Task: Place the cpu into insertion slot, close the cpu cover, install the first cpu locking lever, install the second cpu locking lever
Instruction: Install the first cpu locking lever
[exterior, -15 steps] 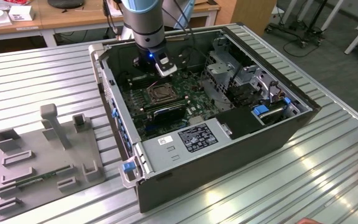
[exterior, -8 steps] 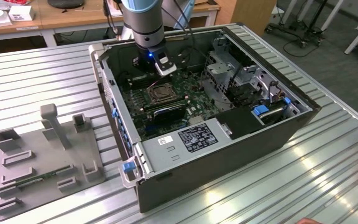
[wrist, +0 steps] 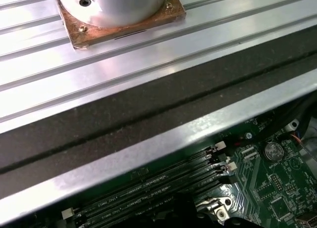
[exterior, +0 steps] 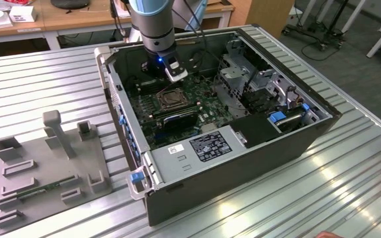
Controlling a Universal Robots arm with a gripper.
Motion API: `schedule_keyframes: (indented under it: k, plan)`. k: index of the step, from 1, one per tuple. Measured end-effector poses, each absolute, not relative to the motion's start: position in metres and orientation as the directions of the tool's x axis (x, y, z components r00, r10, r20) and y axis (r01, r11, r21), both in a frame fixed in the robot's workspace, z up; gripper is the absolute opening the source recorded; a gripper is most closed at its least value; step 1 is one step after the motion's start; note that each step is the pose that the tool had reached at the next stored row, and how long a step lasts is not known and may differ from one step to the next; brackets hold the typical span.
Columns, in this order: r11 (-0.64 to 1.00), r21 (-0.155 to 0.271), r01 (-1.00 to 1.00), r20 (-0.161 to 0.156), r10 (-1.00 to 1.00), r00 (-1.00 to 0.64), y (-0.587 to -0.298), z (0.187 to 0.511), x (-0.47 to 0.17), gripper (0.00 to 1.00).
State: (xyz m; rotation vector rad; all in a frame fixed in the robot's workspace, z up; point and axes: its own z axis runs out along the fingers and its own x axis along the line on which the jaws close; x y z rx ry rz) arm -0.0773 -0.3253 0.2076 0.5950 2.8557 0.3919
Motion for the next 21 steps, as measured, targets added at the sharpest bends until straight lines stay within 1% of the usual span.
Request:
schedule_keyframes:
  k: [21]
  plan:
    - [0.884,0.295,0.362,-0.138,0.415,-0.899,-0.325,0.194,-0.072,0.1]
